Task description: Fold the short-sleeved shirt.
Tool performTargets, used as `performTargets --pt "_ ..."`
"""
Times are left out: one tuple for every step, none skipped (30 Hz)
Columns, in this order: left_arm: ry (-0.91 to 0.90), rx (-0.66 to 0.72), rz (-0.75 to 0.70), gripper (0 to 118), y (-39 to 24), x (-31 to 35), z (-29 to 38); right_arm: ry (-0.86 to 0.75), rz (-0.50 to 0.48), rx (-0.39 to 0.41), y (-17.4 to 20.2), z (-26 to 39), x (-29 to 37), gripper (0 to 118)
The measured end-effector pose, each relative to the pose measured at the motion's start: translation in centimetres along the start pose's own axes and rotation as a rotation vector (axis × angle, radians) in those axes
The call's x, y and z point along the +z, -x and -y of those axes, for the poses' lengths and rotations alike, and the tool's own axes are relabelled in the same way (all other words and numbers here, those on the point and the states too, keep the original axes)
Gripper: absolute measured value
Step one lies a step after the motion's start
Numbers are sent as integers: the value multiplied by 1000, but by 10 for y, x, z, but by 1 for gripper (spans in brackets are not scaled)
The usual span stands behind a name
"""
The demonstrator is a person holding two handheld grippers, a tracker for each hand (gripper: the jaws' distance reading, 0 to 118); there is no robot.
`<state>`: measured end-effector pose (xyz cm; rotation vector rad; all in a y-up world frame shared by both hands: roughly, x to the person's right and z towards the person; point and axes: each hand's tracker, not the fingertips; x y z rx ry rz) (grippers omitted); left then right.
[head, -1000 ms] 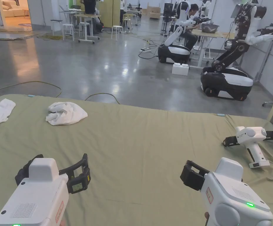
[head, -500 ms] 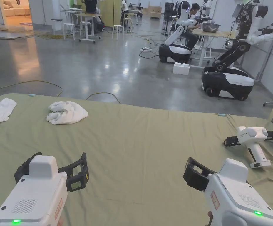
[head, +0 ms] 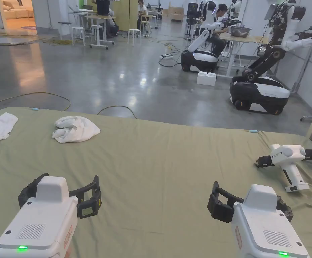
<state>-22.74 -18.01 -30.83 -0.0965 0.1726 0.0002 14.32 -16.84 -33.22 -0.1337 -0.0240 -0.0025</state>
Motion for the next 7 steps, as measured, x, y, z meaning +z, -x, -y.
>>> performTargets --pt "2 1 0 106 0 0 0 -1 -4 7 1 0 0 114" --pt "3 3 1 106 0 -1 1 -3 -3 11 2 0 0 115" --pt "4 4 2 106 1 -1 1 -4 -2 14 2 0 0 115" --pt "4 4 3 106 1 -1 1 -1 -4 18 3 0 -2 115" --pt "4 4 3 106 1 -1 1 1 -4 19 3 0 -2 115" --pt "6 4 2 106 1 -2 2 0 -4 20 4 0 -2 115" --pt "9 5 1 106 1 -2 2 1 -7 19 4 0 -2 115"
